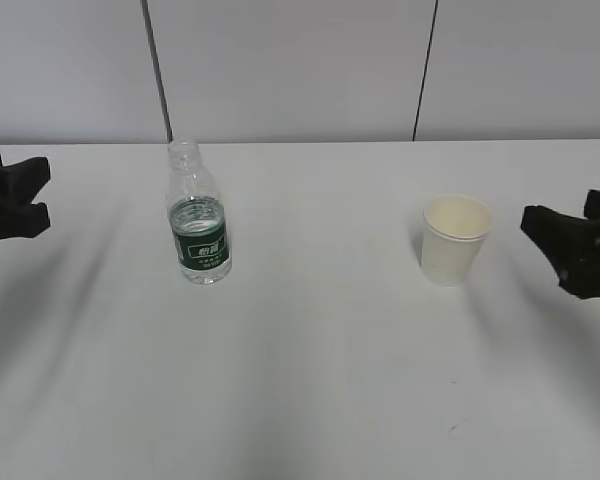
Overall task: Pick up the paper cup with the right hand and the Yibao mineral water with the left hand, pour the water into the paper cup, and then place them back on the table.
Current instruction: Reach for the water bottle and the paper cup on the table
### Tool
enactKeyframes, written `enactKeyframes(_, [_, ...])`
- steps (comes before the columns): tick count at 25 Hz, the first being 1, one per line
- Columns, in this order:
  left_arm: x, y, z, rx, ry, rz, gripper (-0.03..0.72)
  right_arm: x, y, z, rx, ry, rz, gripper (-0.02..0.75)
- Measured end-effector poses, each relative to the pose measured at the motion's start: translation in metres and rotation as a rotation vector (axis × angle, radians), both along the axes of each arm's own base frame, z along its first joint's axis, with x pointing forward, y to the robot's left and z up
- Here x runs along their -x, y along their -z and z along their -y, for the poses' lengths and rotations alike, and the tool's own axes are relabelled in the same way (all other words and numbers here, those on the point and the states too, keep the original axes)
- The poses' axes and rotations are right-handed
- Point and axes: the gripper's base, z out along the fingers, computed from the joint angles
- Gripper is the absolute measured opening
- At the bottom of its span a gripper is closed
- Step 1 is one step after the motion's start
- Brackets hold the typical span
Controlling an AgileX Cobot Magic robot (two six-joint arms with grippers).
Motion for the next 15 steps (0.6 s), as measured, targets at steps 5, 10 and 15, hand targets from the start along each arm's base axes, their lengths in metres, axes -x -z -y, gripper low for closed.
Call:
enactKeyframes(5, [0.000, 0.001, 0.000, 0.000, 0.000, -0.004, 0.342, -0.015, 0.023, -0.006, -0.091, -0.065, 0.017, 0.585])
enactKeyframes(10, [-0.001, 0.002, 0.000, -0.001, 0.001, -0.007, 0.342, -0.026, 0.050, -0.009, -0.162, -0.089, -0.008, 0.585])
enactKeyframes(15, [-0.001, 0.002, 0.000, -0.001, 0.001, -0.007, 0.342, -0.027, 0.070, -0.009, -0.175, -0.083, -0.085, 0.585])
